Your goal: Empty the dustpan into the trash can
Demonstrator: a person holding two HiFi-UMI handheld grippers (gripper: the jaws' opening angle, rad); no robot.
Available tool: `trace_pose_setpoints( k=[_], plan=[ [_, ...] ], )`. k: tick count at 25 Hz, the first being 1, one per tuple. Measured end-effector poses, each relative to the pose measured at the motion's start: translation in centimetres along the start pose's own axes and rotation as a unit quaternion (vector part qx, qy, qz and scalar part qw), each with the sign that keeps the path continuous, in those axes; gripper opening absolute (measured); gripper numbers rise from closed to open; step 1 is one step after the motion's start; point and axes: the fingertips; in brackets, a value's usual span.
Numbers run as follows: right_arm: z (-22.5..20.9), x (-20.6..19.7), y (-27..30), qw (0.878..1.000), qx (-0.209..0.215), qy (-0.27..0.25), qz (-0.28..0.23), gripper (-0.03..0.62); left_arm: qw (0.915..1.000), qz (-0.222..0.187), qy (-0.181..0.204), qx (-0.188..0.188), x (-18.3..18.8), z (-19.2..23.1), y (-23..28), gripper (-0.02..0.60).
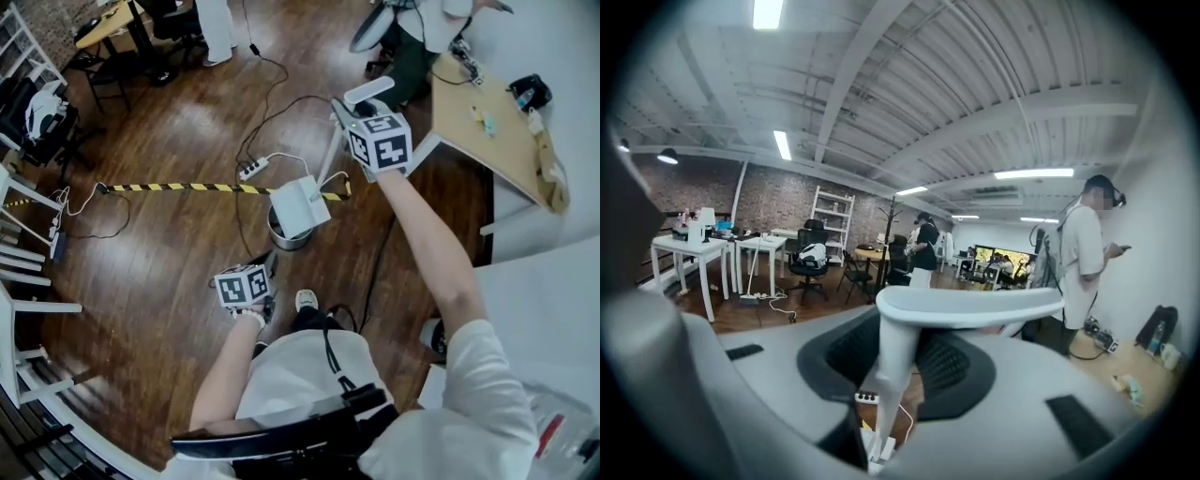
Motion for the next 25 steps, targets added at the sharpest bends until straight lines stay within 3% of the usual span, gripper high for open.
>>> trace_pose_setpoints(
  k=[9,13,20,25],
  plan=[
    [-10.4,0.0,-7.5,0.99,-0.057,0.126,-0.027,0.115,0.9989,0.035,0.027,-0.015,-0.3,-1.5,2.3,-0.008],
    [-14.0,-1.5,-11.9,0.983,-0.088,0.157,-0.033,0.117,0.997,0.054,0.046,-0.03,-0.5,-3.1,3.9,-0.008],
    [-18.2,-8.3,-15.8,0.97,-0.137,0.202,0.003,0.118,0.9917,0.09,0.077,-0.05,-1.3,-5.9,6.1,-0.008],
    [-18.9,-13.7,-16.4,0.965,-0.162,0.203,0.043,0.118,0.9879,0.113,0.092,-0.055,-2.1,-7.0,7.0,-0.008]
  ],
)
Point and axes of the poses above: the fingertips, and each gripper's own axes: y forward along the fingers, z to its left, x out of its top, and after that the axes turned 13 degrees about z, right-handed
